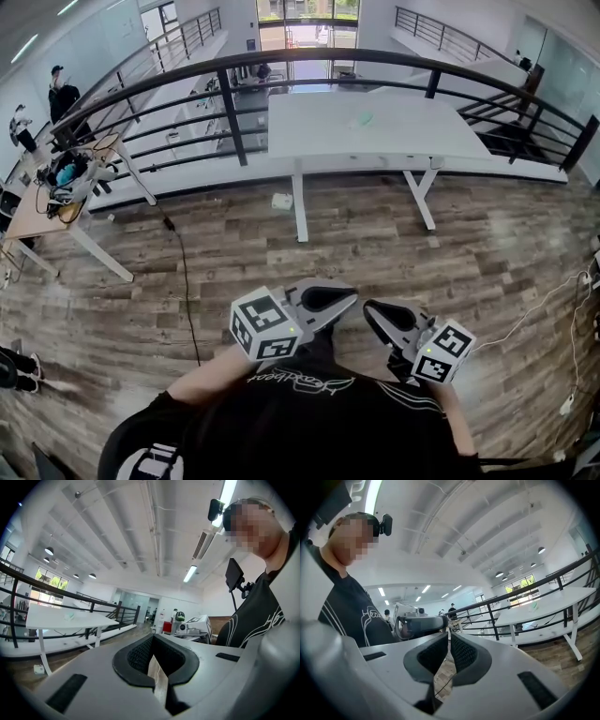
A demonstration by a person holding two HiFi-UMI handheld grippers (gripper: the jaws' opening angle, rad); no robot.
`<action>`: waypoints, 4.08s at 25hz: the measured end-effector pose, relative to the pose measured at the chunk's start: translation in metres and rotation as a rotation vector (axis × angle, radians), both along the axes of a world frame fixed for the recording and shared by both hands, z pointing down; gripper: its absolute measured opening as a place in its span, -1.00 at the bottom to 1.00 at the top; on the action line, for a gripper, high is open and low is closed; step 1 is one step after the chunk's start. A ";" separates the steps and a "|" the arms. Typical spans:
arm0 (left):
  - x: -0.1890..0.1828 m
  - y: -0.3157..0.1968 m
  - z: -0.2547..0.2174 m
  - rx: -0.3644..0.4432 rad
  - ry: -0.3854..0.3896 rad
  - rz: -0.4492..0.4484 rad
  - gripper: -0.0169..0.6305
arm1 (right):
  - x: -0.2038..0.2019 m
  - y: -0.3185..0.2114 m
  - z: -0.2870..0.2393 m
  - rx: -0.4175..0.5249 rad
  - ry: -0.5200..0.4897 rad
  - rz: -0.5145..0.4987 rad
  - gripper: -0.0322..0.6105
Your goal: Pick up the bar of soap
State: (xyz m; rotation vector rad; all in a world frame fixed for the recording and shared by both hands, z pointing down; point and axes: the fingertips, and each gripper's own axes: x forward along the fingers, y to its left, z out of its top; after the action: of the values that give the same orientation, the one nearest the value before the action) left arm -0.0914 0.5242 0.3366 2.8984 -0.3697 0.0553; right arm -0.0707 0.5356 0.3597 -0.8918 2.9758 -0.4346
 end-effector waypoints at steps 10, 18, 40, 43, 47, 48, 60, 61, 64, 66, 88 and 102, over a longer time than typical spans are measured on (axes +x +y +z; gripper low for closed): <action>0.024 -0.114 0.019 -0.032 0.012 0.029 -0.92 | 0.035 -0.120 0.021 -0.059 -0.042 0.065 -0.83; 0.044 -0.258 0.015 -0.071 -0.005 0.030 -0.92 | 0.055 -0.265 0.018 -0.122 -0.067 0.079 -0.83; 0.041 -0.544 -0.024 -0.054 0.063 0.074 -0.92 | 0.072 -0.542 -0.033 -0.038 -0.018 0.153 -0.83; 0.038 -0.552 -0.020 -0.056 0.054 0.054 -0.92 | 0.073 -0.543 -0.031 -0.039 -0.009 0.163 -0.83; 0.038 -0.557 -0.020 -0.054 0.067 0.046 -0.92 | 0.071 -0.545 -0.032 -0.030 -0.001 0.164 -0.83; 0.038 -0.557 -0.022 -0.047 0.070 0.048 -0.92 | 0.070 -0.546 -0.033 -0.023 -0.001 0.159 -0.83; 0.061 -0.597 -0.015 -0.019 0.028 0.005 -0.92 | 0.083 -0.594 -0.027 -0.014 -0.027 0.083 -0.83; 0.065 -0.603 -0.012 -0.021 0.021 0.001 -0.92 | 0.087 -0.602 -0.027 -0.015 -0.030 0.078 -0.83; 0.076 -0.627 -0.006 -0.027 0.005 -0.013 -0.92 | 0.097 -0.628 -0.023 -0.021 -0.035 0.057 -0.83; 0.085 -0.644 -0.002 -0.036 0.000 -0.028 -0.92 | 0.104 -0.646 -0.019 -0.029 -0.036 0.040 -0.83; 0.210 -0.833 0.032 -0.099 -0.105 -0.118 -0.92 | 0.224 -0.850 0.000 -0.096 -0.083 -0.058 -0.83; 0.224 -0.897 0.082 -0.126 -0.228 -0.216 -0.92 | 0.238 -0.916 0.036 -0.173 -0.100 -0.119 -0.83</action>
State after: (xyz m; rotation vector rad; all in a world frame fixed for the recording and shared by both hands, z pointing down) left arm 0.1322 -0.3728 0.4187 2.7163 -0.6903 0.3626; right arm 0.1675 -0.3799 0.3962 -0.6814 2.9432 -0.7269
